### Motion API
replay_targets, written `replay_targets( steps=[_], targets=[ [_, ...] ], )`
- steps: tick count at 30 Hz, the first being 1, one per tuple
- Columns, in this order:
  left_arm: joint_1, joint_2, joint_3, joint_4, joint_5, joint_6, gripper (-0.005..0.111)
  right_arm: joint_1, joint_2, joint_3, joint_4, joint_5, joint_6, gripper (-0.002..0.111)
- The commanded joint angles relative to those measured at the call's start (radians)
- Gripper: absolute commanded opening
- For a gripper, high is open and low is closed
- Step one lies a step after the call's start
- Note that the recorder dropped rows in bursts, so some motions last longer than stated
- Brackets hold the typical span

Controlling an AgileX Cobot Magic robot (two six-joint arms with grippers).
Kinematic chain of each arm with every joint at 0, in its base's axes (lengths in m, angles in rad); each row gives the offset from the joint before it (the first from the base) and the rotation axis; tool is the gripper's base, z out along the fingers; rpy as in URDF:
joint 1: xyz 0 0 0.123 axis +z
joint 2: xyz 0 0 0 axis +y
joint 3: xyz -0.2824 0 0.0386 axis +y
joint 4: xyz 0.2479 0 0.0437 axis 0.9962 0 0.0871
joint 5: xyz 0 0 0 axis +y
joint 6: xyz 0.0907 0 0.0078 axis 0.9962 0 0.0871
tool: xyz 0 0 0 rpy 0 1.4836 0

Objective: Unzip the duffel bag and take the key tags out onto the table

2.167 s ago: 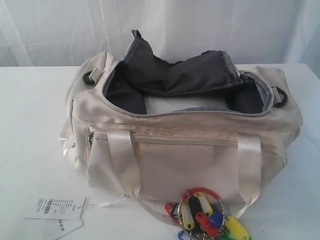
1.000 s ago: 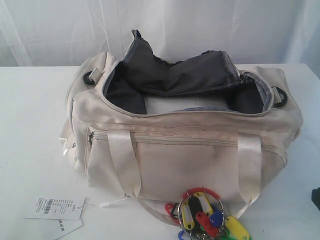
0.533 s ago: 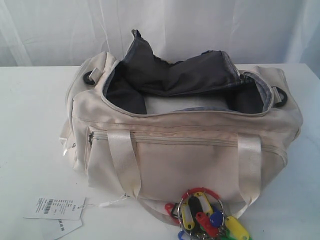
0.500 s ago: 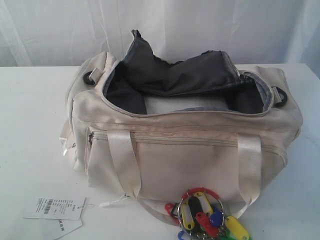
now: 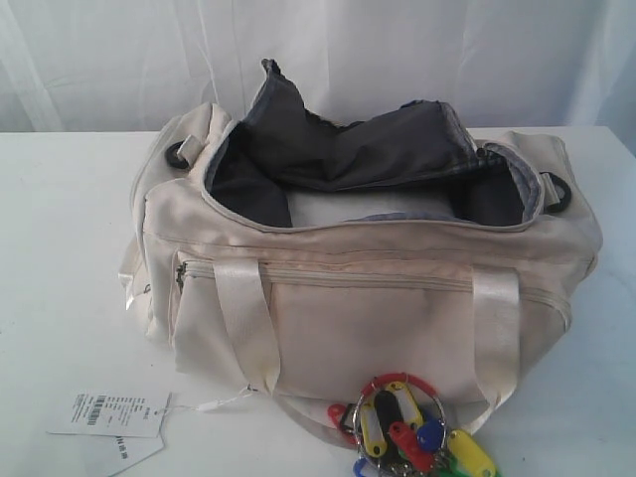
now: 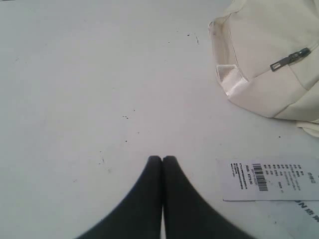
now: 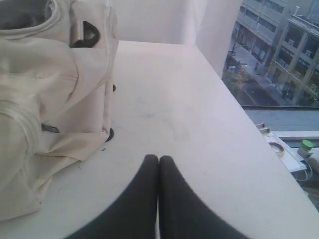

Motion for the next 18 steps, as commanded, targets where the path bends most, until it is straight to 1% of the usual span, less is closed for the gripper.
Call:
replay_targets(
  steps=[1, 5, 18],
  targets=[
    [0.001, -0.004, 0.003, -0.006, 0.0, 0.0, 0.0, 0.103, -0.007, 0.003, 0.011, -0.009, 0.0, 0.0],
    [0.001, -0.004, 0.003, -0.006, 0.0, 0.0, 0.0, 0.153, -0.007, 0.003, 0.064, -0.009, 0.0, 0.0],
    [0.001, -0.004, 0.003, -0.006, 0.0, 0.0, 0.0, 0.158, -0.007, 0.003, 0.074, -0.007, 0.0, 0.0]
  ],
)
